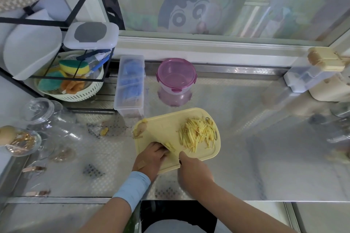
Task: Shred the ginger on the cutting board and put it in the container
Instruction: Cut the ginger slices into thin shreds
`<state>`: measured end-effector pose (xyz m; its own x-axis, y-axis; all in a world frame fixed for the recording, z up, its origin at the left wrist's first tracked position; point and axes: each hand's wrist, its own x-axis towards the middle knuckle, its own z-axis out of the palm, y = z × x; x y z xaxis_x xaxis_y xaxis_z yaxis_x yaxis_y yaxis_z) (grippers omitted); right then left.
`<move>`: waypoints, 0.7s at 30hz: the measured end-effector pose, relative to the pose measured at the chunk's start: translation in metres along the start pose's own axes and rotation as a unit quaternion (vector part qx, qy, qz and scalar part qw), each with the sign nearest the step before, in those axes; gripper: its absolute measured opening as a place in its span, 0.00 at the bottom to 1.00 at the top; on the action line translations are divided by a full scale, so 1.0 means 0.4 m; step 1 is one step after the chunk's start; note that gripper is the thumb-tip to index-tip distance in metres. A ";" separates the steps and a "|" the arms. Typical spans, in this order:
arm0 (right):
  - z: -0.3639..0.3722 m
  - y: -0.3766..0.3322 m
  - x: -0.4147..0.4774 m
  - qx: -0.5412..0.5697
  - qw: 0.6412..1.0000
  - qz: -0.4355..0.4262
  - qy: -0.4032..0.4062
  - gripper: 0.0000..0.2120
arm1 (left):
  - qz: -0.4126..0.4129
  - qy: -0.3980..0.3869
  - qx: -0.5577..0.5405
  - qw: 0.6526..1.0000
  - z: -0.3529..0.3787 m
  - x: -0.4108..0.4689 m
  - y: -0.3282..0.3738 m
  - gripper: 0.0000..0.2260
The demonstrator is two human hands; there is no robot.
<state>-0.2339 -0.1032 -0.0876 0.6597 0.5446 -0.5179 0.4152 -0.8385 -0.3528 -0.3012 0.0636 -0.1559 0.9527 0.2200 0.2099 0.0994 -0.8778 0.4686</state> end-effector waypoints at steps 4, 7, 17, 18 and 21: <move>0.005 -0.015 0.034 -0.005 1.000 -0.002 -0.005 0.12 | -0.017 -0.004 -0.021 1.000 -0.002 -0.003 -0.003 0.15; 0.004 -0.015 0.042 -0.001 1.000 -0.008 -0.008 0.12 | -0.026 -0.003 -0.032 0.999 -0.001 -0.004 -0.002 0.16; 0.014 0.040 -0.009 0.008 1.000 -0.014 0.018 0.04 | -0.001 0.015 -0.003 1.000 -0.002 -0.003 0.002 0.13; 0.016 0.038 -0.005 0.006 1.000 -0.013 0.017 0.04 | -0.004 0.014 -0.013 1.000 -0.002 -0.004 0.002 0.13; 0.011 0.013 0.024 -0.011 1.000 -0.012 -0.002 0.09 | -0.014 0.013 -0.013 1.000 -0.002 -0.004 0.001 0.13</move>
<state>-0.2281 -0.1023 -0.0977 0.6479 0.5638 -0.5122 0.4436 -0.8259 -0.3480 -0.3030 0.0631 -0.1555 0.9419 0.2558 0.2177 0.1188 -0.8599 0.4964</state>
